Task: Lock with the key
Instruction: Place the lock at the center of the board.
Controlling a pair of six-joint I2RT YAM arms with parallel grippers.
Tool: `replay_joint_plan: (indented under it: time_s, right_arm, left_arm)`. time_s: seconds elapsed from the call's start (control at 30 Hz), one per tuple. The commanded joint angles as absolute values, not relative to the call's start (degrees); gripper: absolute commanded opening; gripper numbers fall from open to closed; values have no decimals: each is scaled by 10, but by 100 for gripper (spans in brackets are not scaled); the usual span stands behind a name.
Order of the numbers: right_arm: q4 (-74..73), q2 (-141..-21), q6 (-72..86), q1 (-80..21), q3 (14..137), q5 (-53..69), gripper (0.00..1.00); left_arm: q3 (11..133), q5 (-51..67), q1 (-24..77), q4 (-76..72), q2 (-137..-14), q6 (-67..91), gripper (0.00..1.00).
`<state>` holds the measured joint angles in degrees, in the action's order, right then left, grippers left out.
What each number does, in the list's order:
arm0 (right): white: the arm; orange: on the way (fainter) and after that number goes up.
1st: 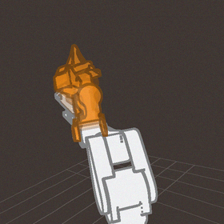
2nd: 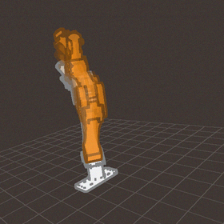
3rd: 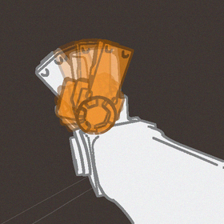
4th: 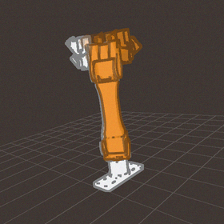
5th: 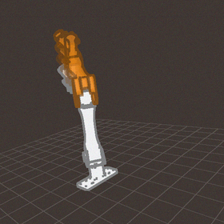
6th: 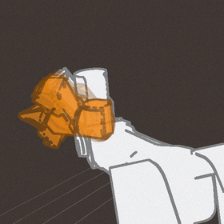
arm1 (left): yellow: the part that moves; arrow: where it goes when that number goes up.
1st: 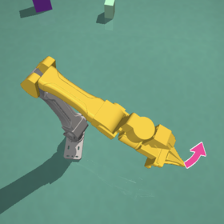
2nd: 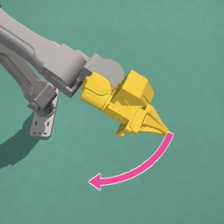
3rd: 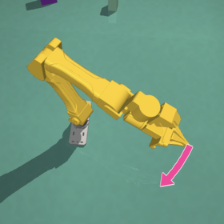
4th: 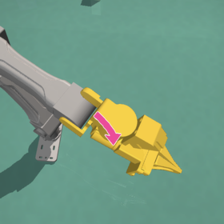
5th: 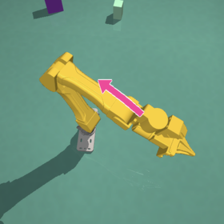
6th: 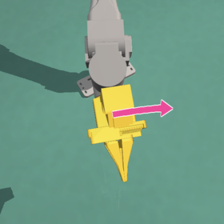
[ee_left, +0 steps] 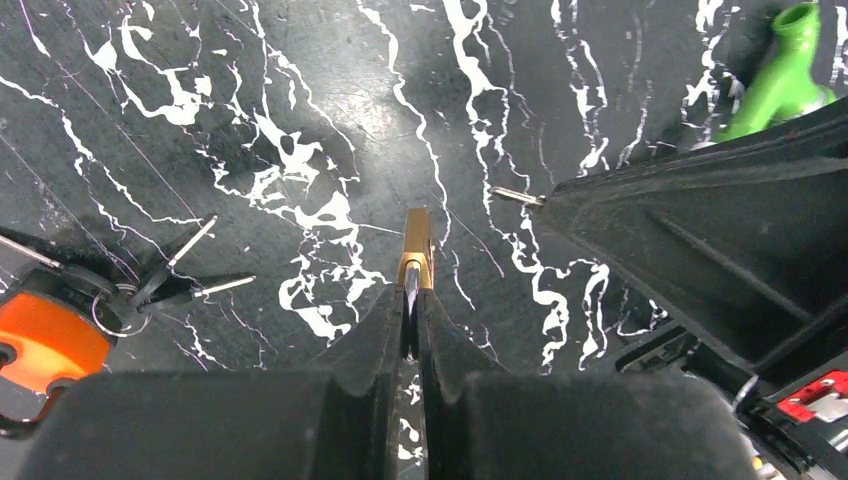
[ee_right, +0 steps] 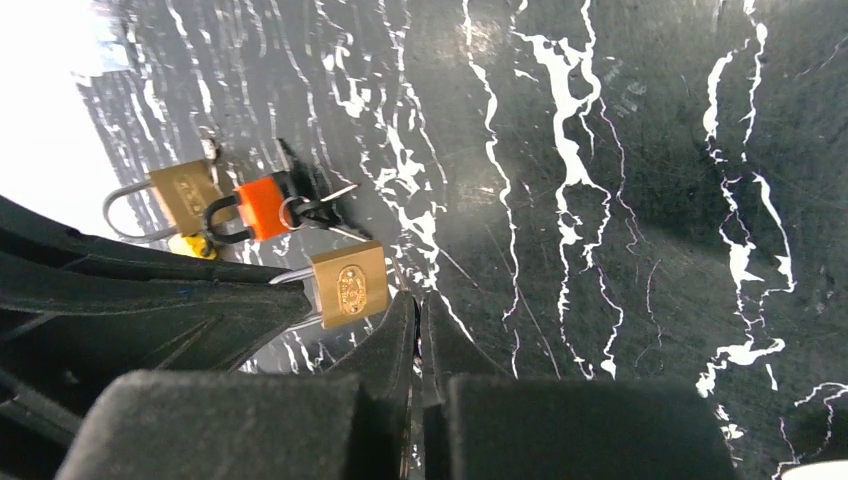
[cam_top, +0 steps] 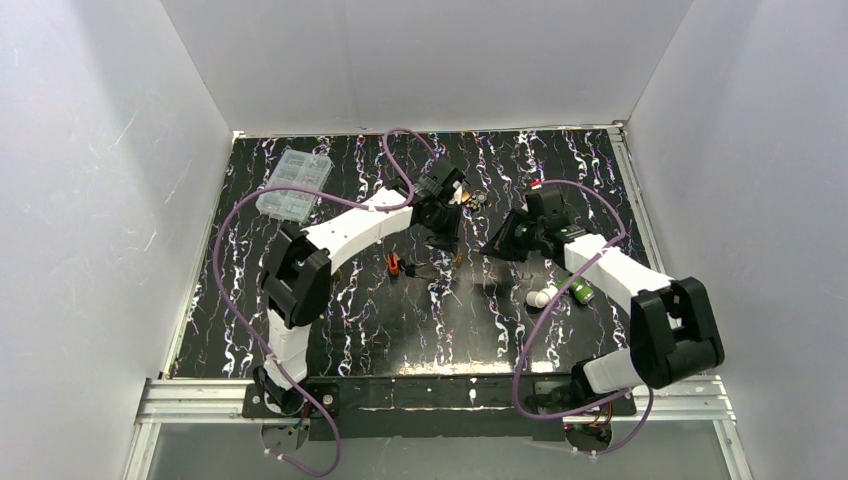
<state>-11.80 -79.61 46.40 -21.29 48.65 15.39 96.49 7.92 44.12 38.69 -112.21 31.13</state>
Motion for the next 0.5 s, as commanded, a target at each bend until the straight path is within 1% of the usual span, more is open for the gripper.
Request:
replay_joint_plan:
  time_s: [0.0, 0.27, 0.47]
  right_arm:
    - [-74, -828, 484, -232, 482, 123, 1]
    - [-60, -877, 482, -238, 490, 112, 1]
    - [-47, -898, 484, -238, 486, 118, 1]
  left_arm:
    - [960, 60, 443, 364, -1133, 316, 0]
    - [978, 64, 444, 361, -1176, 324, 1]
    - [986, 68, 444, 370, -1184, 322, 16]
